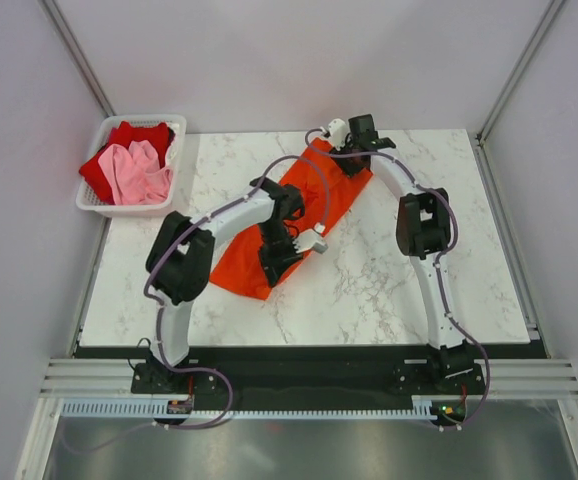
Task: Fold and stack the t-shirts
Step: Fold the tshirt
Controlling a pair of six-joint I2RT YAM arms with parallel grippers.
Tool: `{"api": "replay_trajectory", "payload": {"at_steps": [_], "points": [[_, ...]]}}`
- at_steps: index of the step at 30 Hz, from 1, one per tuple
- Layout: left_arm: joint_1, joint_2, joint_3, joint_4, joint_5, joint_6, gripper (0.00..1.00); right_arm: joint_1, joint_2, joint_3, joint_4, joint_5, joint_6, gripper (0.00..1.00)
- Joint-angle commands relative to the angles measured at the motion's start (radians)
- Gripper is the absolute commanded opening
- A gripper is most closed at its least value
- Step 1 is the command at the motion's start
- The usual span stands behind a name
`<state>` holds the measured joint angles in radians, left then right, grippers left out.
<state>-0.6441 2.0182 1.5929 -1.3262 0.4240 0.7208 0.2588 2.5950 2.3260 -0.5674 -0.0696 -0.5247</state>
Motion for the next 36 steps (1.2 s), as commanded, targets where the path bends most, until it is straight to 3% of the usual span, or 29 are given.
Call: {"api": "replay_trajectory", "payload": {"at_steps": [1, 3, 7, 10, 15, 23, 31, 36], "points": [[-0.067, 0.101, 0.113, -0.096, 0.131, -0.05, 0.15, 0.033, 0.086, 0.038, 0.042, 0.027, -0.069, 0.54], [-0.117, 0.143, 0.209, -0.097, 0.157, -0.073, 0.18, 0.054, 0.088, 0.041, 0.09, 0.027, -0.072, 0.57], [-0.146, 0.201, 0.416, -0.114, 0.344, -0.164, 0.35, 0.062, 0.079, 0.078, 0.196, 0.002, 0.003, 0.62], [-0.144, 0.183, 0.51, -0.122, 0.331, -0.21, 0.41, 0.06, 0.007, 0.052, 0.286, 0.022, 0.061, 0.64], [-0.137, 0.07, 0.298, -0.032, 0.171, -0.178, 0.42, 0.031, -0.263, -0.239, 0.455, 0.031, 0.158, 0.68], [-0.132, 0.056, 0.047, 0.176, 0.029, -0.167, 0.38, 0.028, -0.406, -0.516, 0.446, -0.016, 0.186, 0.68], [-0.132, 0.102, -0.04, 0.277, 0.029, -0.198, 0.38, 0.028, -0.352, -0.551, 0.411, -0.032, 0.206, 0.68], [-0.134, 0.166, -0.03, 0.314, 0.051, -0.218, 0.37, 0.03, -0.216, -0.417, 0.336, -0.044, 0.219, 0.67]]}}
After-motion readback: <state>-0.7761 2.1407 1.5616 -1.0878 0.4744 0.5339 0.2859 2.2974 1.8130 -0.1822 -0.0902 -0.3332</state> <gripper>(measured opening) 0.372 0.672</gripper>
